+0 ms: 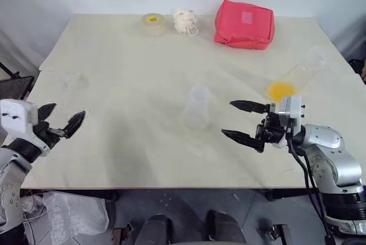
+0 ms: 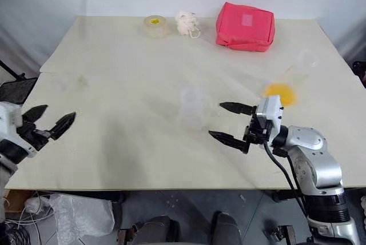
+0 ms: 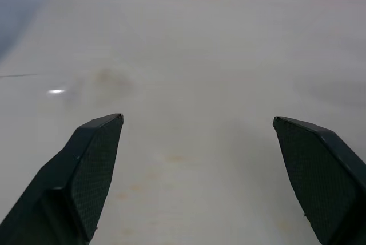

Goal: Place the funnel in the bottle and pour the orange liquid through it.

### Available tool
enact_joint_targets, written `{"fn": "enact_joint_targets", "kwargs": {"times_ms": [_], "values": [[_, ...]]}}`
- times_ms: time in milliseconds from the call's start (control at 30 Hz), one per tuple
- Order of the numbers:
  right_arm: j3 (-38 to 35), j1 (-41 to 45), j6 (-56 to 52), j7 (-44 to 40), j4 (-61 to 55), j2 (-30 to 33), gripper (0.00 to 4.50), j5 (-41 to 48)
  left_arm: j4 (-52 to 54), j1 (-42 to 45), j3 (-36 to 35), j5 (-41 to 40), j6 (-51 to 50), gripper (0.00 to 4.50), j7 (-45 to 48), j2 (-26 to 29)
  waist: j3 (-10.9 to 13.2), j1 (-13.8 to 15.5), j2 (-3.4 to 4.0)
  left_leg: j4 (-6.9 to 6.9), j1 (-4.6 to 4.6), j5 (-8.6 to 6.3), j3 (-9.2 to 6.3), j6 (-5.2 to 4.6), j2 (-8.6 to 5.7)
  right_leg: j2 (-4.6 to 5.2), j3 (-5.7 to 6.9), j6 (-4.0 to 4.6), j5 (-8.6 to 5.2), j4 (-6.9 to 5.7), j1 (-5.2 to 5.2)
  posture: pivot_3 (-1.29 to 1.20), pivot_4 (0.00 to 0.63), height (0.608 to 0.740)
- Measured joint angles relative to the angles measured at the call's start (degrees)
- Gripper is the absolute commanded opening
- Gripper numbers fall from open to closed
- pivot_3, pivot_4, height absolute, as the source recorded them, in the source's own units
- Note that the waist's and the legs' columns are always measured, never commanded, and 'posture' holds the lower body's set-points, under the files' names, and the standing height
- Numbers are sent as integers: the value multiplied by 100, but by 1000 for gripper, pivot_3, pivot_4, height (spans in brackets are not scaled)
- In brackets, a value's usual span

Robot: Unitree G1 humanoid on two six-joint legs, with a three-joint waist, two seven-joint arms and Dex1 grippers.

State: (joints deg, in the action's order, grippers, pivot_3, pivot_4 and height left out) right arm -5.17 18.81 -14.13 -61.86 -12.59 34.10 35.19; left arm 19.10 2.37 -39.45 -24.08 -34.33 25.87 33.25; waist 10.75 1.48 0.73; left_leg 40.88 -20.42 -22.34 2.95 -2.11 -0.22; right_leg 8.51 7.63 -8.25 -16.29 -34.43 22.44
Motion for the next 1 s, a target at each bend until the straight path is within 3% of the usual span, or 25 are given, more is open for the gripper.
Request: {"fn": "enact_joint_targets", "kwargs": {"times_ms": [200,367,733,1000], "values": [[97,260,-103,63,-83,-132,4500,8,-1077,713,237,507,731,4472,-793,-151,-3,7,-5,2,0,-1,1,-1,-5,2,1,0,0,-11,3,0,150,740],[150,351,-220,62,-200,-128,4500,67,-2642,1655,582,921,1562,4472,-1226,-150,-5,-10,-10,0,1,-1,5,-1,-11,-2,8,0,0,-14,7,0,150,740],[3,208,-431,103,-533,67,4500,204,-6325,3507,1125,1356,3428,4472,-1462,191,-11,-2,-35,3,0,-1,7,-1,-29,-2,18,-1,0,-27,10,0,150,740],[-43,41,-554,240,-777,145,4500,254,-8101,4548,1540,1550,4105,4472,-1442,262,-10,-28,-47,0,0,-1,23,-1,-31,-2,23,-1,0,-31,14,0,150,740]]}}
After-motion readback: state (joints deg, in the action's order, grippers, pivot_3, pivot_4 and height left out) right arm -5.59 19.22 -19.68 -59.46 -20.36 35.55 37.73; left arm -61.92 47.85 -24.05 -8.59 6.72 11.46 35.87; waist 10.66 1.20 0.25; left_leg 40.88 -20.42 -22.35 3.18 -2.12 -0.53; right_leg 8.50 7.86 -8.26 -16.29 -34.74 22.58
